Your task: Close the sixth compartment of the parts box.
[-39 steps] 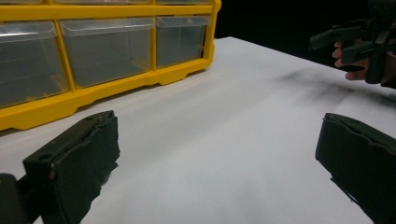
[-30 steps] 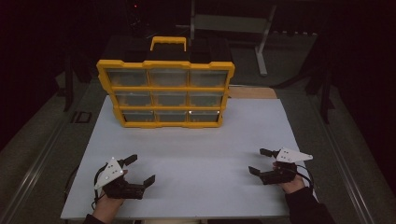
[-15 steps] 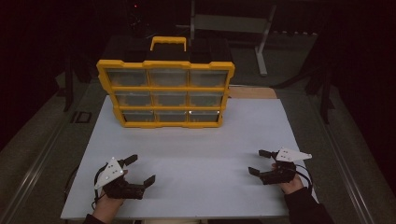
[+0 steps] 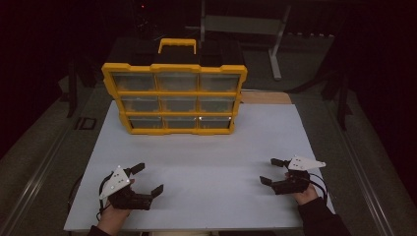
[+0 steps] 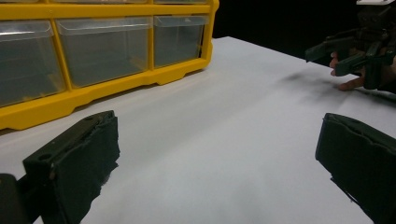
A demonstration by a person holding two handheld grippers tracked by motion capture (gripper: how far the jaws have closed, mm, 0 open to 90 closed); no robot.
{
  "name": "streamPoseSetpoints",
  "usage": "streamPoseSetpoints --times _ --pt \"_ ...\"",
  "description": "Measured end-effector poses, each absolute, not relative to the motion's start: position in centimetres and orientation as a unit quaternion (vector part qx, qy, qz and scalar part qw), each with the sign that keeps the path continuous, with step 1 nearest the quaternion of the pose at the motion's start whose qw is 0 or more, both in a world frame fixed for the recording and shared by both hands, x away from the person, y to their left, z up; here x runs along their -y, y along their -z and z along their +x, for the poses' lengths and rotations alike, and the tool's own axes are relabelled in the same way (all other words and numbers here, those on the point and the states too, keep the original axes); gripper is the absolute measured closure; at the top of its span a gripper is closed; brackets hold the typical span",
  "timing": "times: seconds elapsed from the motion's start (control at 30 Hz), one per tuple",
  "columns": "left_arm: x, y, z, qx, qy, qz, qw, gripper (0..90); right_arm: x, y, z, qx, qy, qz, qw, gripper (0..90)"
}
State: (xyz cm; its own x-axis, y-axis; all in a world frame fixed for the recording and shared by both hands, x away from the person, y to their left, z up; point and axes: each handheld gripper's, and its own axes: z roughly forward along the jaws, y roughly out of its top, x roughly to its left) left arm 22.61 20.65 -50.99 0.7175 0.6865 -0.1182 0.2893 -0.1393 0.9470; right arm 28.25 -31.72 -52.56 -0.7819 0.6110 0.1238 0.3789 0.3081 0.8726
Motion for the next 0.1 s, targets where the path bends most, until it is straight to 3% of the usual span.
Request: streamPoseSetpoints --times 0.1 --pt "-20.65 50.99 22.62 -0.332 -0.175 0.734 0.565 0.0 31.72 52.57 28.26 -0.801 -0.5 0.31 0.117 12.7"
